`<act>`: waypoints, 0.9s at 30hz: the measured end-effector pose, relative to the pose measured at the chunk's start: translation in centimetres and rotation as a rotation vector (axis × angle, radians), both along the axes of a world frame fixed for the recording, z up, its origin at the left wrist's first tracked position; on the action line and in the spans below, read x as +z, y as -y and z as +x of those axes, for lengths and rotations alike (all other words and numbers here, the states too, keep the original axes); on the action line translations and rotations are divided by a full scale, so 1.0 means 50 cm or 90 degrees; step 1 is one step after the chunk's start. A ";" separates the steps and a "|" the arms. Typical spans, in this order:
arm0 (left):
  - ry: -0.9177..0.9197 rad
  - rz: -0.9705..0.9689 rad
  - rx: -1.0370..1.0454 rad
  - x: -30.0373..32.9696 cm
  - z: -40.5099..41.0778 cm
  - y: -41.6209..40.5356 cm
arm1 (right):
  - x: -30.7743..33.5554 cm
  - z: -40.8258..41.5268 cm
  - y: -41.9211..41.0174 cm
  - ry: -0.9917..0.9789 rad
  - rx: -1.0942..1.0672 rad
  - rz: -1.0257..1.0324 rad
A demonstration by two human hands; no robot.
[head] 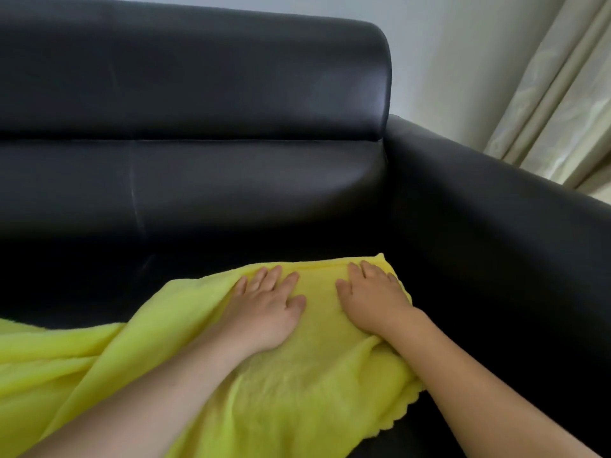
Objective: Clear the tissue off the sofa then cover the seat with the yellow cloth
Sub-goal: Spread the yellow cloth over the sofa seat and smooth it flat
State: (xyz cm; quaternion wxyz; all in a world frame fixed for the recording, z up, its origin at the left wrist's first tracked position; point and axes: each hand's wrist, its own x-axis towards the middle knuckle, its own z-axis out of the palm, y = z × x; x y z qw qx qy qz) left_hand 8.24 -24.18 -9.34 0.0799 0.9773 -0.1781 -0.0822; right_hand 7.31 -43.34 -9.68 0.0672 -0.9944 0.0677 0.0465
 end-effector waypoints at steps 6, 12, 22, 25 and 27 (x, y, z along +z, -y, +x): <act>-0.011 0.026 -0.015 0.008 0.050 0.007 | -0.006 0.054 0.056 -0.072 0.042 0.055; -0.040 0.037 -0.039 0.013 0.090 0.019 | -0.013 0.096 0.091 -0.073 0.063 0.066; -0.035 0.029 -0.007 -0.004 0.165 0.061 | -0.034 0.166 0.132 -0.015 0.044 0.063; -0.035 0.031 0.005 -0.009 0.187 0.072 | -0.041 0.187 0.142 0.012 0.022 0.075; -0.036 0.030 0.014 -0.010 0.198 0.077 | -0.042 0.198 0.147 0.010 0.011 0.085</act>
